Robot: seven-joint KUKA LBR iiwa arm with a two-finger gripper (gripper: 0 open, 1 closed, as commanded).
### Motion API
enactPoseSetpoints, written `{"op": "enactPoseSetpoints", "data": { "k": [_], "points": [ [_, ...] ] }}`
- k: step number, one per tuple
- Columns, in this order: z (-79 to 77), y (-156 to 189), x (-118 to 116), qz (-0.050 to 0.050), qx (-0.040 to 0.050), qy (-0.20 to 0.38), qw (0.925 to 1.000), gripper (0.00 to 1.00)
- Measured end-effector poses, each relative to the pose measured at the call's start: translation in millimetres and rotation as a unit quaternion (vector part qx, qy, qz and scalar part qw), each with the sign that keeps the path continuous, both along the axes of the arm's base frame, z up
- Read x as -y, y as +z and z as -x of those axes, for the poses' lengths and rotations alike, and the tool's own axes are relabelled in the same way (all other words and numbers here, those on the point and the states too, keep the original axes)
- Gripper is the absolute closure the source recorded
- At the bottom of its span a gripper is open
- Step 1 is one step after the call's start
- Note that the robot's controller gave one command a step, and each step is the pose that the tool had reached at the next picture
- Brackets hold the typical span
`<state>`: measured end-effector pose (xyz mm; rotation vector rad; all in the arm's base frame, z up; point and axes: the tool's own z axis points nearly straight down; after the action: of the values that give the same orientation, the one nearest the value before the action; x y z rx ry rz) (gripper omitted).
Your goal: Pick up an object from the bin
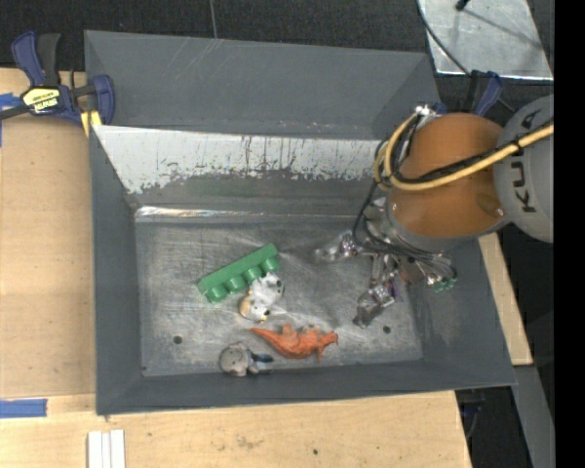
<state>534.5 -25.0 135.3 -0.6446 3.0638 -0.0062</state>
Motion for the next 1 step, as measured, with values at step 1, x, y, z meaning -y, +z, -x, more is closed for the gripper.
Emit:
{"op": "enactPoseSetpoints", "data": {
  "k": [1],
  "points": [
    [14.9,-30.6,-15.4,-0.002,-0.0037,-0.025,0.9997,0.0]
  ]
}}
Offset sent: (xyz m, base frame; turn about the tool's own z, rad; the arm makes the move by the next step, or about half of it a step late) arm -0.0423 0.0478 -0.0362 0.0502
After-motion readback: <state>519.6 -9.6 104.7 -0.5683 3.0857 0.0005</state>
